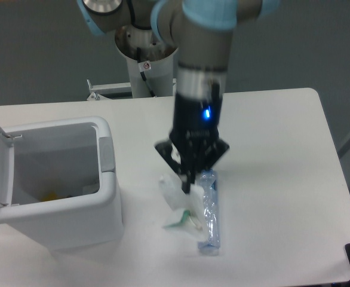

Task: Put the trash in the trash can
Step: 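Lift the paper and carry it over the white trash bin, then open the gripper to drop the paper into the bin, then move the gripper over the clear plastic bottle and lower it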

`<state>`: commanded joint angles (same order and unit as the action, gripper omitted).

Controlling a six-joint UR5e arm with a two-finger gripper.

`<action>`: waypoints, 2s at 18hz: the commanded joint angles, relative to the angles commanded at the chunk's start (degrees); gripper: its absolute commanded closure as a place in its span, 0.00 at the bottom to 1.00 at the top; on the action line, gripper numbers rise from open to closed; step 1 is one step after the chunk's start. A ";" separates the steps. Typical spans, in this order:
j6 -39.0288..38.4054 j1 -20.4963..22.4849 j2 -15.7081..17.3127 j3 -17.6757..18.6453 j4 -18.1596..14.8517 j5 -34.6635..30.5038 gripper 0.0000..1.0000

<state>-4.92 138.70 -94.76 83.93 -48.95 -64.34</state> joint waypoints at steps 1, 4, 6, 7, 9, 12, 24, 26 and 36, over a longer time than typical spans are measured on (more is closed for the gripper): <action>-0.09 -1.14 0.97 0.79 -0.09 0.79 1.00; -0.18 -4.83 3.70 3.42 0.00 0.54 1.00; -0.18 -9.03 5.11 6.49 0.00 0.45 1.00; -0.09 -11.49 5.11 7.64 0.00 0.36 1.00; 0.08 -13.36 4.67 8.97 -0.09 0.27 0.93; 2.01 -14.07 4.94 9.50 0.53 0.27 0.05; 4.29 3.67 2.93 5.47 0.17 -0.25 0.00; 5.09 6.49 -1.28 3.53 0.17 -1.04 0.00; 31.90 8.26 -18.69 4.05 -0.35 -6.67 0.00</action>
<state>26.98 146.96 -113.45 87.98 -49.31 -71.02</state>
